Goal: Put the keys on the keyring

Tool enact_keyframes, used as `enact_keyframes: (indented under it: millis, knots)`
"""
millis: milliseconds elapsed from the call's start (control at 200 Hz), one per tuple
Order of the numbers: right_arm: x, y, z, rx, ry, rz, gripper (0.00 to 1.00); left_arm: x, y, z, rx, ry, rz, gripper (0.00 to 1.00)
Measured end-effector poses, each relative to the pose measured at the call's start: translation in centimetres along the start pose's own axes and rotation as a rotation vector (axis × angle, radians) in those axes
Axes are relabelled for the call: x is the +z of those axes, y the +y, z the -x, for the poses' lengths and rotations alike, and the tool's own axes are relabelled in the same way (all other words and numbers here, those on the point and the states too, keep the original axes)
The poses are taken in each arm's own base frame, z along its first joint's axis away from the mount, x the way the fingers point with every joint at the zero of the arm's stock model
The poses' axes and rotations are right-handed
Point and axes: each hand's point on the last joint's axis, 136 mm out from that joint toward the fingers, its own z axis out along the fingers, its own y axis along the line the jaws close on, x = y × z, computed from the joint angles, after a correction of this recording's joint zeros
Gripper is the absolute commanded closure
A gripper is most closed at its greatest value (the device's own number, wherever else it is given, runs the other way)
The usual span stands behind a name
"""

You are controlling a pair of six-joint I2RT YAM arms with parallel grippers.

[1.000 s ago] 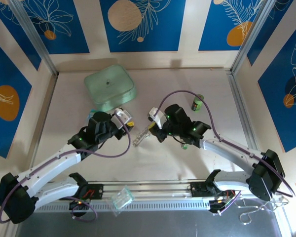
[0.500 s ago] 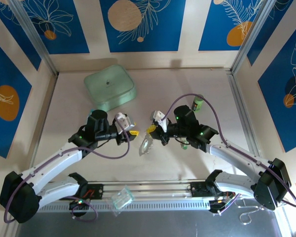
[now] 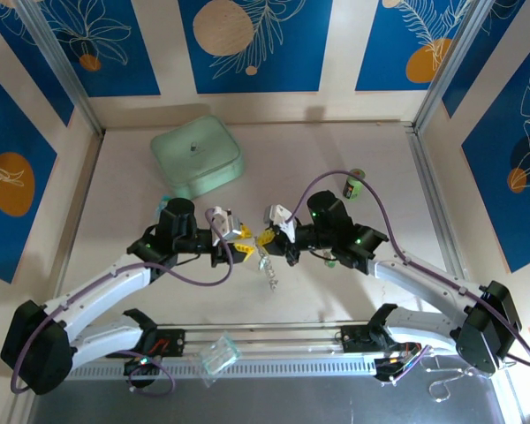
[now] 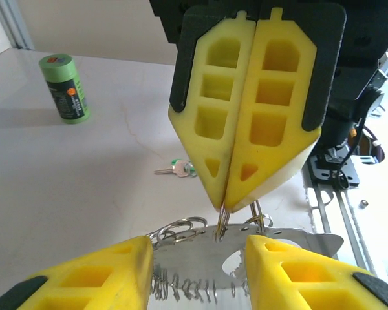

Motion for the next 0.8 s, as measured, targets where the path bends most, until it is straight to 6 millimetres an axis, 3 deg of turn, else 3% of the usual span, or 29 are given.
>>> enact_keyframes:
  millis: [520,660,740,800]
  knots:
    - [0.6,0.6,0.6,-0.028,0.002,0.019,1.0,0.2,-1.2,0.0,-0.035,-0.01,-0.084,1.0]
    - [0.6,0.6,0.4,-0.037,0.01,0.016,1.0,0.2,-1.4,-0.2,-0.035,-0.009,-0.09,1.0]
    - [0.6,0.5,0.3,-0.039,0.016,0.005,0.72,0.2,-1.4,-0.2,-0.035,-0.009,-0.089,1.0]
    - [0.5,0.3,0.2,-0.04,0.021,-0.015,0.62,0.1,-1.3,-0.2,-0.022,-0.01,-0.08,1.0]
